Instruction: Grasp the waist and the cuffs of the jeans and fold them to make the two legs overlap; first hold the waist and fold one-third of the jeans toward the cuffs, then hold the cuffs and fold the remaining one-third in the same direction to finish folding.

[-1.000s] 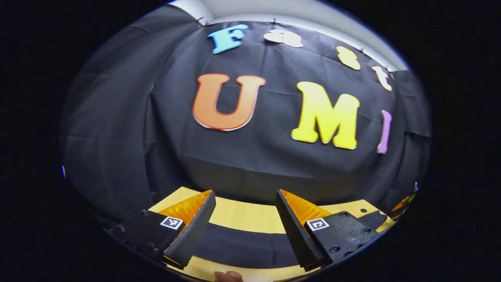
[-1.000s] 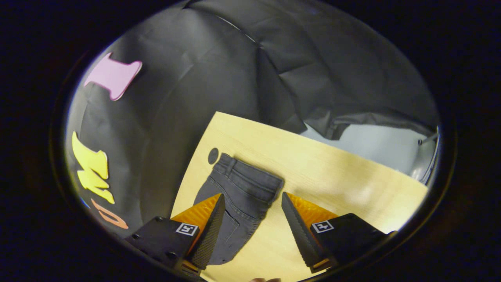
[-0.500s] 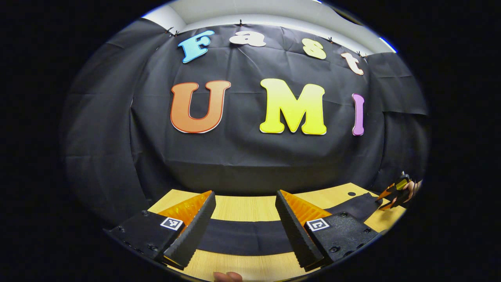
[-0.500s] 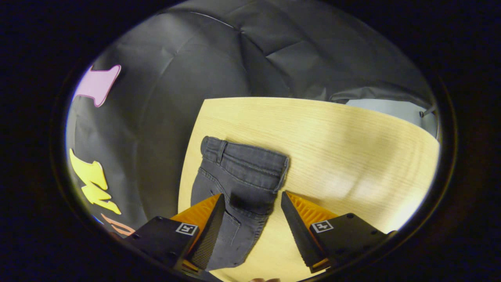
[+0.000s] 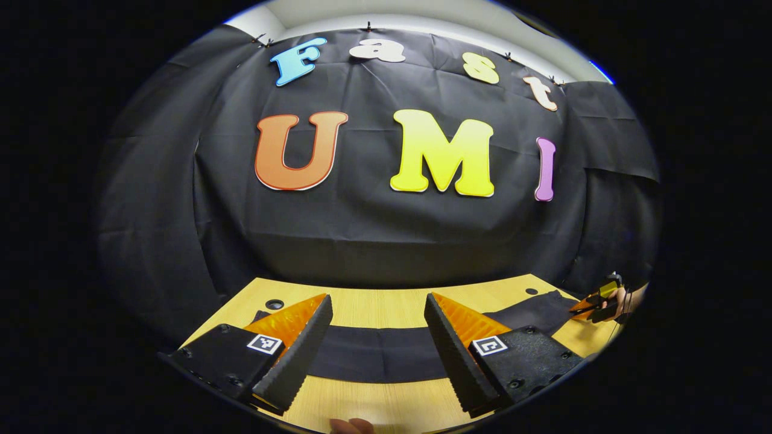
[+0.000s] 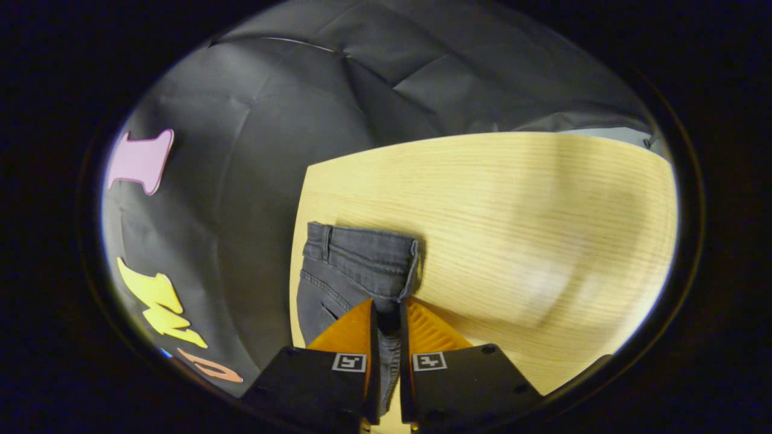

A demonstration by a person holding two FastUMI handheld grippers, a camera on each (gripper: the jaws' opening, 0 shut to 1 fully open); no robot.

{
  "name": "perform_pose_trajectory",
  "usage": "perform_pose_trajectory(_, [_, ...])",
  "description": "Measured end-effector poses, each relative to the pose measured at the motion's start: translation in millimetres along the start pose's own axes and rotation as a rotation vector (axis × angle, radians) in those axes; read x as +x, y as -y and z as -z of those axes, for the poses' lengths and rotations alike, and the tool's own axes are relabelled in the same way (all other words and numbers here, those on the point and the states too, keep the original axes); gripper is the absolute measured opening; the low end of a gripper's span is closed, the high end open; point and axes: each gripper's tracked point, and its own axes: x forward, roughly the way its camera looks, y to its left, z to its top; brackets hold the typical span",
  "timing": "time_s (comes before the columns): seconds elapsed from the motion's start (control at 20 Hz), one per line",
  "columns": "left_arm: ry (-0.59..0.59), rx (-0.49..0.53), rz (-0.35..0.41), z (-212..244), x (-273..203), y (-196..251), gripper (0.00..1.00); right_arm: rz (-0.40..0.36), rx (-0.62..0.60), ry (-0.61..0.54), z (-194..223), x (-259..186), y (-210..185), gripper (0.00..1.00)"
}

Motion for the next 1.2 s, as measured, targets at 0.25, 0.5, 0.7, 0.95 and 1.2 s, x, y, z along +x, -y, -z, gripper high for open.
perform_pose_trajectory(0.25, [-0.018, -0.009, 0.009, 3.8, -4.0, 3.7, 0.99, 0.083, -0.178, 0.077, 2.5, -5.8, -10.5, 0.04])
perform_pose_trajectory(0.5, [-0.029, -0.047, -0.014, 10.5, -14.1, -1.9, 0.98, 0.063, -0.469, 0.147, 6.9, -32.0, -52.1, 0.0])
perform_pose_trajectory(0.7, [-0.017, -0.104, -0.05, 10.3, -21.3, -10.2, 0.98, 0.036, -0.717, 0.23, 24.9, -58.1, -93.6, 0.0])
perform_pose_trajectory(0.95, [-0.002, -0.144, -0.114, 11.2, -34.0, -26.4, 0.99, -0.04, -0.965, 0.309, 62.8, -99.0, -139.3, 0.01])
perform_pose_trajectory(1.2, [0.015, -0.165, -0.167, 12.1, -48.7, -37.2, 0.99, -0.143, -1.127, 0.333, 93.9, -133.0, -168.9, 0.01])
